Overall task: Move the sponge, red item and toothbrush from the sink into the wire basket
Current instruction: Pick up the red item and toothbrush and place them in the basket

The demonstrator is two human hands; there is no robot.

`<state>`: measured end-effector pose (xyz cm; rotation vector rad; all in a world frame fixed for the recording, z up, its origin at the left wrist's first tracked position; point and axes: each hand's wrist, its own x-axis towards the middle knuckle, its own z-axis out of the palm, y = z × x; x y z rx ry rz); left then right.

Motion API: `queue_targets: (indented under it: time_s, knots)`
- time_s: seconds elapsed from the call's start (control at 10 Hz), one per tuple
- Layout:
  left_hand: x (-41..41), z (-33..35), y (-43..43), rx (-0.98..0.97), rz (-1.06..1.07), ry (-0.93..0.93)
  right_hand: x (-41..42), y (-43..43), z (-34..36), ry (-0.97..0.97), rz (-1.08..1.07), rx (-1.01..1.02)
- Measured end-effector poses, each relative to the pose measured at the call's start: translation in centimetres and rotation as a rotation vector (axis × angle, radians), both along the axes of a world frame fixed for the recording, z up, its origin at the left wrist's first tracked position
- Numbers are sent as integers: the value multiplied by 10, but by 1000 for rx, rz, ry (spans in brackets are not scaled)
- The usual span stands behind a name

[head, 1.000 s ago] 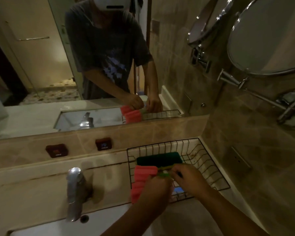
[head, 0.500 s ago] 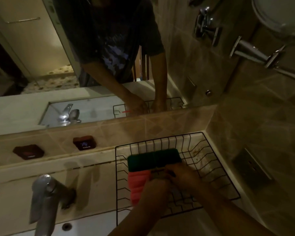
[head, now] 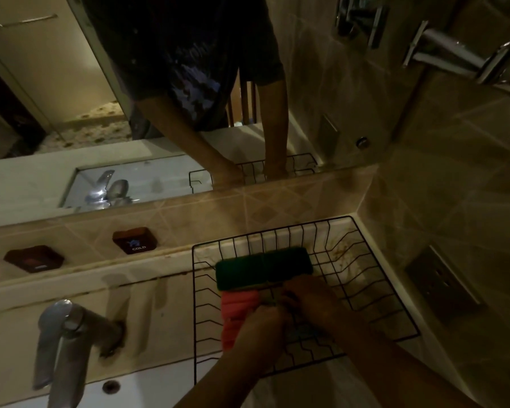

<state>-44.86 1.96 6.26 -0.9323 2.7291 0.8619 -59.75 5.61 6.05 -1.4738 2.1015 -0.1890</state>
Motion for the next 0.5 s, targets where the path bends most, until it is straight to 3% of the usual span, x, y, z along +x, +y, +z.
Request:
queue_targets:
  time_s: [0.3,0.4,0.5]
  knots:
    - [3,7,1,71,79,11,2,6,8,75,50,-134]
    - [10,16,0,-29,19,30,6,6,13,77,27,-163]
    - [20,30,2,-58,8,161,13,5,21,65,29,-189]
